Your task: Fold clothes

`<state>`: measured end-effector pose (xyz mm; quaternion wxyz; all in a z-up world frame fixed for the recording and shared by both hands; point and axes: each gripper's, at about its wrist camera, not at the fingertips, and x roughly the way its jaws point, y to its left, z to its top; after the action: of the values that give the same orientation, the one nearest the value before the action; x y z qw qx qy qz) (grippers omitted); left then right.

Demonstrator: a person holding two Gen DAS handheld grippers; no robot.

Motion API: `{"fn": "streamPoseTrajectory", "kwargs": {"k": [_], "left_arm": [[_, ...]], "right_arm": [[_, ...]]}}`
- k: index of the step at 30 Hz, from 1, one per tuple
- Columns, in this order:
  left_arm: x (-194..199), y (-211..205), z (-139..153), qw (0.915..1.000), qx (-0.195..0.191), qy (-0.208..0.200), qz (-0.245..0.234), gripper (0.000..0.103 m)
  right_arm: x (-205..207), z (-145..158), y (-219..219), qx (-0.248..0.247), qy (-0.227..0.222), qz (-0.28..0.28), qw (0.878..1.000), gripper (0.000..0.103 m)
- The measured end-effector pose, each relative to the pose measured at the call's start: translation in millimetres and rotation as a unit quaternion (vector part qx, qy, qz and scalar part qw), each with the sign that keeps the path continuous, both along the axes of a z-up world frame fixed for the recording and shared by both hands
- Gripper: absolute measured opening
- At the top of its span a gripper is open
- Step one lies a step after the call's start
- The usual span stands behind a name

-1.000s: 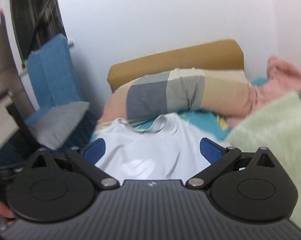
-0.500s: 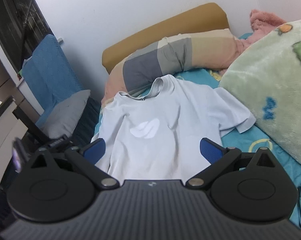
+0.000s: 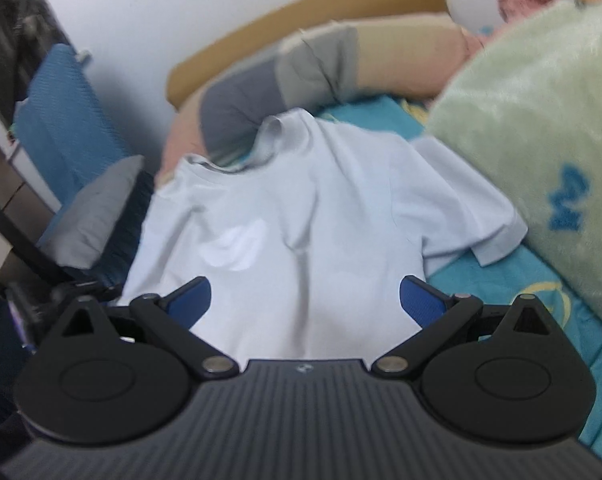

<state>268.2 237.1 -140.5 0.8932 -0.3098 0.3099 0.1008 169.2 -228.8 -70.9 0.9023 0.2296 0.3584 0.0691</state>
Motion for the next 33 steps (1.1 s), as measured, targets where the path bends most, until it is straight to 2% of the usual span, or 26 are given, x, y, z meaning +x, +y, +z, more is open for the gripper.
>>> {"fn": "streamPoseTrajectory", "kwargs": {"k": [2,6,10,13,15,20,22,23,25,27,30,33], "left_arm": [[10.7,2.8,20.4,0.9992,0.037,-0.002,-0.014,0.007],[32.3,8.5,61.1,0.9928,0.112,-0.005,-0.042,0.007],[76.4,22.8,103.0,0.9761,0.216,-0.003,-0.023,0.006],[107.8,33.4,107.5,0.9646,0.263,0.022,0.004,0.006],[124.7,38.7,95.9,0.9583,0.281,0.043,0.024,0.006],[139.9,64.3,50.0,0.9632,0.249,0.082,0.058,0.008],[139.1,72.6,37.2,0.9665,0.232,0.092,0.06,0.014],[135.0,75.7,33.8,0.969,0.222,0.094,0.055,0.02],[124.0,81.7,30.7,0.972,0.21,0.097,0.04,0.025],[105.9,82.0,37.3,0.975,0.197,0.099,0.024,0.038],[56.5,80.8,52.8,0.9827,0.157,0.095,-0.02,0.051],[-8.4,78.1,64.6,0.9841,0.136,0.094,-0.066,0.053]], "right_arm": [[8.0,-9.3,-4.1,0.004,0.01,-0.005,1.0,0.102],[5.3,-4.2,-3.4,-0.008,-0.006,-0.01,1.0,0.102],[3.2,-5.4,-4.2,-0.028,0.0,-0.027,0.999,0.102],[5.7,-6.5,-2.2,-0.052,0.0,-0.034,0.998,0.102],[7.5,-6.5,0.4,-0.068,-0.005,-0.037,0.997,0.102],[13.9,-7.7,7.3,-0.101,-0.024,-0.04,0.994,0.102],[17.1,-9.0,9.2,-0.11,-0.029,-0.041,0.993,0.102],[19.1,-9.7,10.0,-0.113,-0.031,-0.04,0.992,0.102],[21.6,-11.1,11.5,-0.117,-0.032,-0.039,0.992,0.102],[22.7,-11.2,13.3,-0.111,-0.032,-0.035,0.993,0.102],[19.3,-7.6,17.8,-0.112,-0.04,-0.022,0.993,0.102],[10.0,1.3,23.6,-0.109,-0.053,-0.011,0.993,0.102]]}}
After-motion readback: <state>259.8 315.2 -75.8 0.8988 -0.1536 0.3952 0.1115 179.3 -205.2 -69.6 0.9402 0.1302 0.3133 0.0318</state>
